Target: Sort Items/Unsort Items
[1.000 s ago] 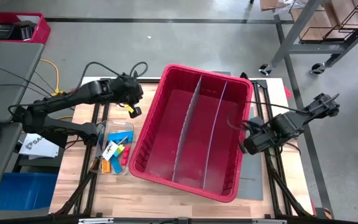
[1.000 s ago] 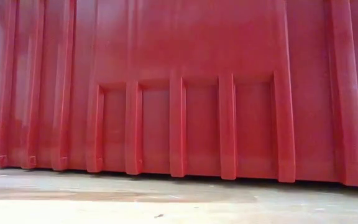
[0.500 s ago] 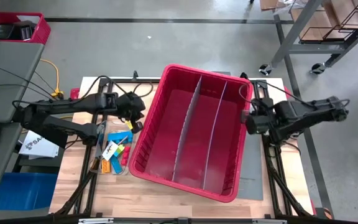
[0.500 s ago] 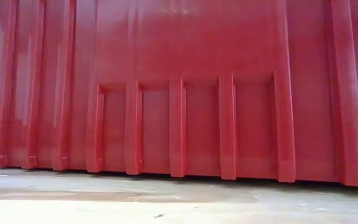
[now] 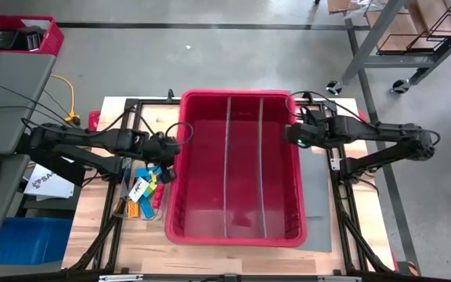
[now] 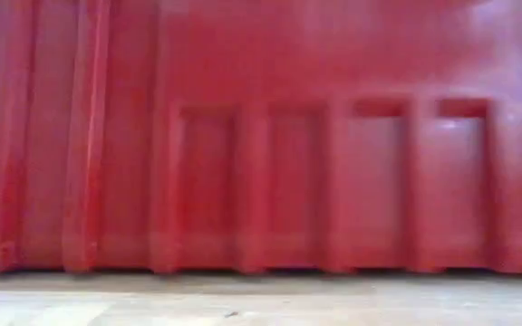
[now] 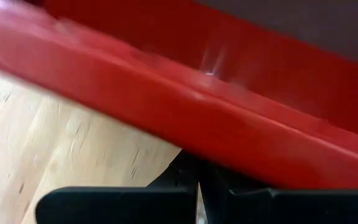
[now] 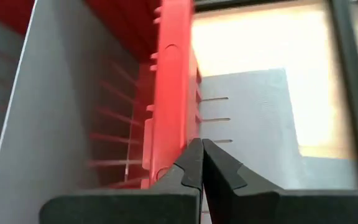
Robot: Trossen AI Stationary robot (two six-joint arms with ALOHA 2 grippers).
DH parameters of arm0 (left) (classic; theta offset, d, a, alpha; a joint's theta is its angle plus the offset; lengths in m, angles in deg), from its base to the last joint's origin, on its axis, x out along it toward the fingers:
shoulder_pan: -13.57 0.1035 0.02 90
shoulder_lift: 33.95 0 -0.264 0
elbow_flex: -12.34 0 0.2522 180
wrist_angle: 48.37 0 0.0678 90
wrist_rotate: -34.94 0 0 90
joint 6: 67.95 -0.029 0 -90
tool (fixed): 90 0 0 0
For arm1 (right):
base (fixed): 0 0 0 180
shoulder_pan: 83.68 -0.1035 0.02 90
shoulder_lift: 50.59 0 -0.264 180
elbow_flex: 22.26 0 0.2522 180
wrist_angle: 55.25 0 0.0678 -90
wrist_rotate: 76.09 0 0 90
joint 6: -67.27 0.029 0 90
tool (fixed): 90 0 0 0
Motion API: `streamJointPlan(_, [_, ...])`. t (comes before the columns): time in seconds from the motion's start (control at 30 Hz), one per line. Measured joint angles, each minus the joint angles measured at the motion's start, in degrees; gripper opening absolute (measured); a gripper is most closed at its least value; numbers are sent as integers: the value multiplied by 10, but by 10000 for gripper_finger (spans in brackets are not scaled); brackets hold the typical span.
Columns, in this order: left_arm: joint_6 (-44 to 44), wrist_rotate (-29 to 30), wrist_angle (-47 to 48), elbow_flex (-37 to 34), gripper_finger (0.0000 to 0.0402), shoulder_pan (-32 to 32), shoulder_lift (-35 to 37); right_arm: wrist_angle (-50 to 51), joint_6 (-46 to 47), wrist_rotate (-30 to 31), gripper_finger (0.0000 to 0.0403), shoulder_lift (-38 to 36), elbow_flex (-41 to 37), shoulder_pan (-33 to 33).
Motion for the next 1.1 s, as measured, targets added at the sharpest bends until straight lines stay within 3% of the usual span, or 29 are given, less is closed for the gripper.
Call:
streamJointPlan(0.27, [-6,81,62,0,0,-14,71,-28,-27,-34,0,-10,27,-8])
streamJointPlan(0.5, [-50,142,67,1,0,40,139,107,-33,-53,0,-17,89,-67])
streamJointPlan(0.67, [-98,137,86,1,0,93,138,151,-51,-167,0,-17,116,-159])
streamJointPlan(0.87, [-133,138,20,23,0,139,155,144,79,-242,0,17,95,-317])
streamJointPlan(1.1, [-243,137,-26,94,0,201,160,89,262,-255,0,78,95,-470])
